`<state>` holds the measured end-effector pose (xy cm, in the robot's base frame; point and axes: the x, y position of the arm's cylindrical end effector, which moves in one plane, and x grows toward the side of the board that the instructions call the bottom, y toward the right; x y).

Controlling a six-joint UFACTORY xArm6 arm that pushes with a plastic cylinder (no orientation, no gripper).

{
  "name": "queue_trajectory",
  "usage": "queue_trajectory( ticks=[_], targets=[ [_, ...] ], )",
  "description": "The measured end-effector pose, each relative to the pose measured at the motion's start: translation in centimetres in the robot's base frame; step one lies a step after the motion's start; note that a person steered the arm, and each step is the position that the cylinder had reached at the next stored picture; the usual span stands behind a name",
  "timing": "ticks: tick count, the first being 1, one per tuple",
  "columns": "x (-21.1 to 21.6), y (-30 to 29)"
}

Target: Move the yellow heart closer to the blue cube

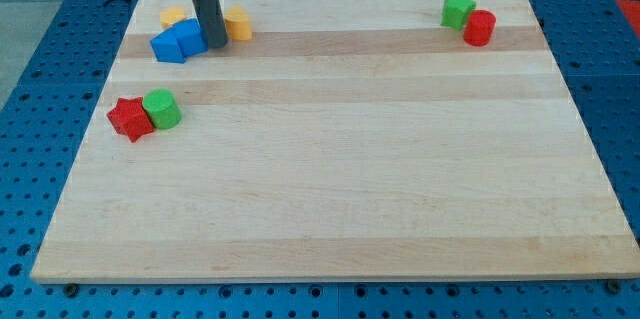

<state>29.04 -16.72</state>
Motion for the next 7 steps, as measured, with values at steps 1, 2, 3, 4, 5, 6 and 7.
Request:
queue_trajectory(
  ticks=[1, 2, 3, 4, 5, 6, 7],
  targets=[
    [0.9, 2.1],
    [0.9, 5.1],
    [0.6, 7.6],
    [-0.4, 7.8],
    [-2.5, 7.7],
    [-2.5, 7.4],
    [-2.5, 6.7]
  ],
)
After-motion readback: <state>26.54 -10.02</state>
